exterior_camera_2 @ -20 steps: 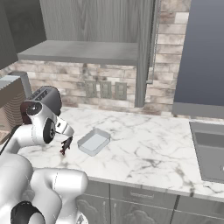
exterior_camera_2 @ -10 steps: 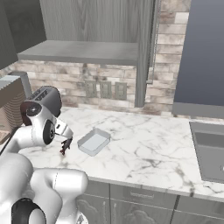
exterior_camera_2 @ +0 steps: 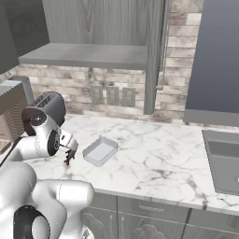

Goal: Retrieve the tupperware from the cabinet, then place the raw meat into the tupperware to avoid contamination.

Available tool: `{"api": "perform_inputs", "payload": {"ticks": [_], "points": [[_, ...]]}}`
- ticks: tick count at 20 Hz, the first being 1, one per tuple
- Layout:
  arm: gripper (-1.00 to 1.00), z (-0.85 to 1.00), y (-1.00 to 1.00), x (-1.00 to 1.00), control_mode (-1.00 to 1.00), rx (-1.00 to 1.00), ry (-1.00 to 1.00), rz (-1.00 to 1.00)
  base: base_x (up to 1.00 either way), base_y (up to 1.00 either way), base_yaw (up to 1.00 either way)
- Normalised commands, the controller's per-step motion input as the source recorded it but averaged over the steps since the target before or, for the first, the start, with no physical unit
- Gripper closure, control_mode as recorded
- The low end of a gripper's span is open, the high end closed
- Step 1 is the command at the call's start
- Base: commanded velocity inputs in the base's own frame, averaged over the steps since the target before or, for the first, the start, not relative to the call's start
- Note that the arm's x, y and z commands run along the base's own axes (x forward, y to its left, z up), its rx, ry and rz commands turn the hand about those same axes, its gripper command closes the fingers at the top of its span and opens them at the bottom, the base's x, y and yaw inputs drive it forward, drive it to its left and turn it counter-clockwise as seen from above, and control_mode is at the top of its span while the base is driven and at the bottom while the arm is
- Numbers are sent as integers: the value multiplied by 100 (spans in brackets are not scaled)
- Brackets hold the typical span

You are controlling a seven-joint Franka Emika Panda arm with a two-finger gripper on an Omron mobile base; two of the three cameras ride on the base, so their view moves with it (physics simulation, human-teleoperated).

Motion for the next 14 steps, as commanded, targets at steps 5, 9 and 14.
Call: {"api": "perform_inputs", "payload": {"ticks": [5,9,14], "points": [[-100,-19,1,4,-100,0,1,0,0,0,0],[-100,-19,0,7,-100,0,1,0,0,0,0],[-100,-19,1,13,-100,0,2,0,0,0,0]]}}
